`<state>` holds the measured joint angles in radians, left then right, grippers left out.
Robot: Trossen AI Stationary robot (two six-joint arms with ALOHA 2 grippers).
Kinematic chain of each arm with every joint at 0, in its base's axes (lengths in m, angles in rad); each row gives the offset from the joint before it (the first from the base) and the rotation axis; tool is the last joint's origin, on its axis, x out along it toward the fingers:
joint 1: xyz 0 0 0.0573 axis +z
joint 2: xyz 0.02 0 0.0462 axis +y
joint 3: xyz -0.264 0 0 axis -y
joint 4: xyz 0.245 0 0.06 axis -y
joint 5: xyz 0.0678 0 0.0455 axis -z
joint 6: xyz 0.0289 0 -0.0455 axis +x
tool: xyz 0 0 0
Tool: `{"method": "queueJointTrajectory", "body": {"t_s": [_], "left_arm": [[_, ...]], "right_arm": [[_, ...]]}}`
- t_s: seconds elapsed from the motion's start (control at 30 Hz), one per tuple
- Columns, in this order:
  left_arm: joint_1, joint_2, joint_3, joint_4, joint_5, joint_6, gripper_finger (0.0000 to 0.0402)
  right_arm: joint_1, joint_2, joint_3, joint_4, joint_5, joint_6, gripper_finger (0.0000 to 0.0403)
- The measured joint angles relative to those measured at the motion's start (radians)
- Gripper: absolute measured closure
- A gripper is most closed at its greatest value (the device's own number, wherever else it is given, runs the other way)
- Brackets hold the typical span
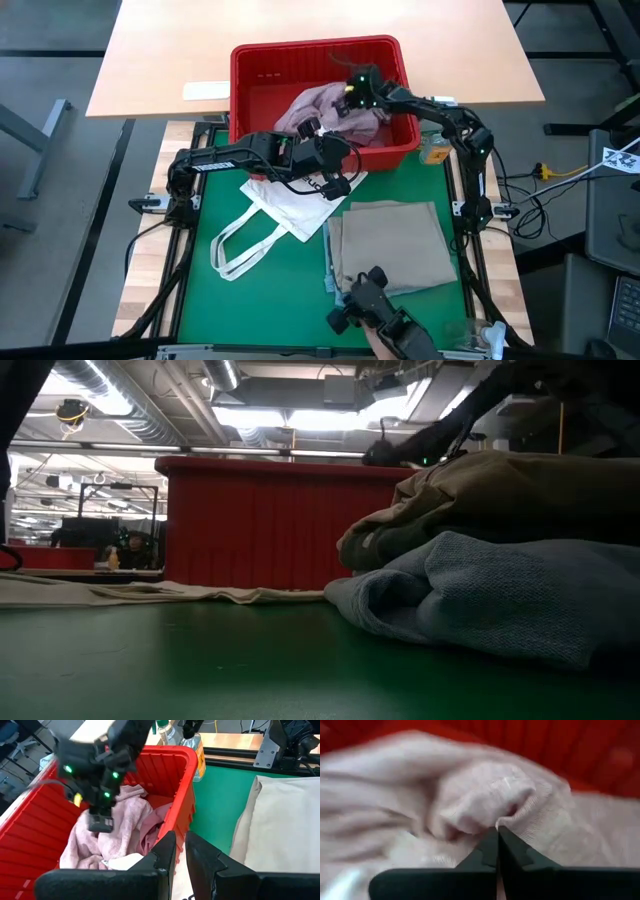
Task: Fold laundry
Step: Fold the pink shirt
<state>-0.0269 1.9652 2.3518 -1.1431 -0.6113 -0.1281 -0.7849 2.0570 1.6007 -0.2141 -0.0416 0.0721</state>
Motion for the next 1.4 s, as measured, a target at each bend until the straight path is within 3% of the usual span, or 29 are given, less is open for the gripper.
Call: {"method": "queueJointTrajectory", "body": {"t_s": [0.57,0.67,0.97,1.4], "left_arm": [[0.0,0.0,0.0,0.0,-0.029,0.085,0.0363],[0.0,0.0,0.0,0.0,-0.08,0.086,0.0363],[0.031,0.0,0.0,-0.031,-0.083,0.122,0.0362],[0.22,0.0,0.0,-0.079,-0.076,0.111,0.0362]], "right_arm": [[0.0,-0.105,0.332,-0.07,-0.312,-0.023,0.0402],[0.0,-0.121,0.425,-0.162,-0.319,-0.062,0.0402],[-0.001,-0.177,0.748,-0.511,-0.318,-0.266,0.0403],[-0.001,-0.401,0.712,-0.567,-0.276,-0.346,0.0403]]}}
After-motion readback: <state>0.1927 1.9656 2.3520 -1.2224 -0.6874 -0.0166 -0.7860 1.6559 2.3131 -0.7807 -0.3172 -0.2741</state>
